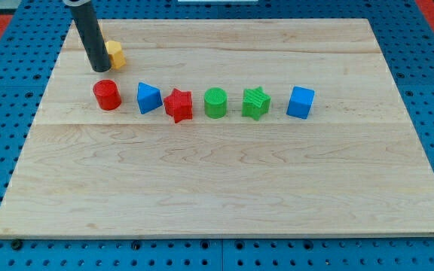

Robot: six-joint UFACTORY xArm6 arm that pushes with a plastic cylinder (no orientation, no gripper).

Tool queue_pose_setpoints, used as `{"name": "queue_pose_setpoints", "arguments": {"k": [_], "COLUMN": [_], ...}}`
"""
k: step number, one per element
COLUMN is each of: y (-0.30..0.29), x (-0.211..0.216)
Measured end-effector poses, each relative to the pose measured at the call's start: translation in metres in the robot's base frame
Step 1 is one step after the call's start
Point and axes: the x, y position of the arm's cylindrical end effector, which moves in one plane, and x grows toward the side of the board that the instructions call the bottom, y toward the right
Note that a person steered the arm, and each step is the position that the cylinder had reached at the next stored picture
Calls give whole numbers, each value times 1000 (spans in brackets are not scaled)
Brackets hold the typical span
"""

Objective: Push the yellow hexagon to the yellow heart

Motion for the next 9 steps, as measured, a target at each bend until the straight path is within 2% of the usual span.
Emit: {"name": "queue_pose_setpoints", "arguments": {"k": [1, 3, 4, 5, 6, 7, 9], "y": [0, 5, 8, 51, 68, 40, 10], "x": [1, -49, -42, -26, -47, -62, -54]}}
